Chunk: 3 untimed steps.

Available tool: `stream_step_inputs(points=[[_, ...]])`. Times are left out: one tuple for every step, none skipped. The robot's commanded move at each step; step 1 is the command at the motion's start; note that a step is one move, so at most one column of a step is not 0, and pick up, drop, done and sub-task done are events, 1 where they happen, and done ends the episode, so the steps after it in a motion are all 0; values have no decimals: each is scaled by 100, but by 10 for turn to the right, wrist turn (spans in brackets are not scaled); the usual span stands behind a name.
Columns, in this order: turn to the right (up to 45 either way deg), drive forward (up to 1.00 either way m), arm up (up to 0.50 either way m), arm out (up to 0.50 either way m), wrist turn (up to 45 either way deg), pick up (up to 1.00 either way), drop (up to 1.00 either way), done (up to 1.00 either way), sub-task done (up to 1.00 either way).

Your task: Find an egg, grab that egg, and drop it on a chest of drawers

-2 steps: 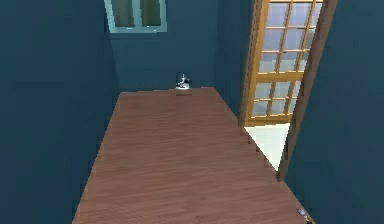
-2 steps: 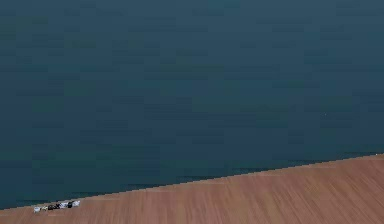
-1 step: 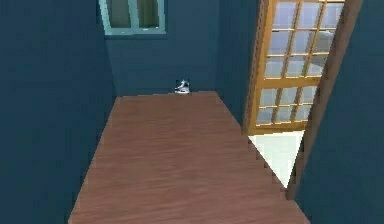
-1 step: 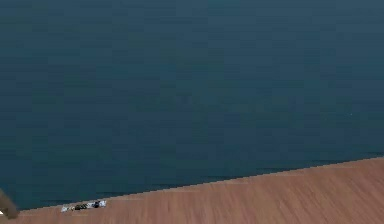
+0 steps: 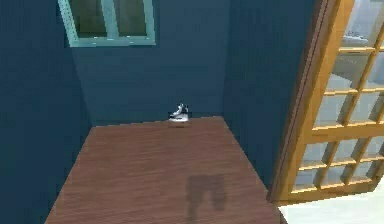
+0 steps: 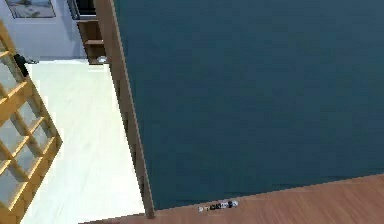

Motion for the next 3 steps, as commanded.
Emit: stream_step_inputs(points=[[90, 0, 0, 0, 0, 0, 0, 0, 0], [0, 35, 0, 0, 0, 0, 0, 0, 0], [450, 0, 0, 0, 0, 0, 0, 0, 0]])
